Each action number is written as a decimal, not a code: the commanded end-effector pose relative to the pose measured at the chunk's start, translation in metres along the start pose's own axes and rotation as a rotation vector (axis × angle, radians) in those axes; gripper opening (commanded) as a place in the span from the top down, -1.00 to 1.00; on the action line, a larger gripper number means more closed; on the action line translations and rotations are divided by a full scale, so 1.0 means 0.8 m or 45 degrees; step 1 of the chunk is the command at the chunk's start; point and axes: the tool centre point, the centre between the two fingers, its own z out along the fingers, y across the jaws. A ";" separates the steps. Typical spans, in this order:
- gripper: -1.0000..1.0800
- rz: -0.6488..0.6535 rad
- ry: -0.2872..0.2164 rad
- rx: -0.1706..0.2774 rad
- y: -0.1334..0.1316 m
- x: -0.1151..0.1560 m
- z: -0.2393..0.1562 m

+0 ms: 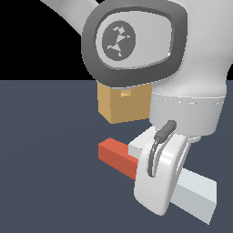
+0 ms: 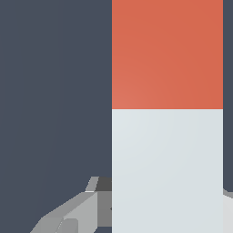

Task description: Insert the peg into the horizontal hole in a box.

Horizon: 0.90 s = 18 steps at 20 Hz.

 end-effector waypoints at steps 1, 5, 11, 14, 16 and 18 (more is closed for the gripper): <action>1.00 0.009 -0.001 -0.002 0.004 0.003 -0.004; 1.00 0.042 -0.001 -0.002 0.011 0.013 -0.012; 1.00 0.128 -0.001 -0.002 0.033 0.037 -0.033; 1.00 0.187 -0.001 -0.002 0.049 0.052 -0.047; 1.00 0.231 -0.001 -0.002 0.061 0.063 -0.058; 1.00 0.277 -0.001 -0.003 0.075 0.074 -0.069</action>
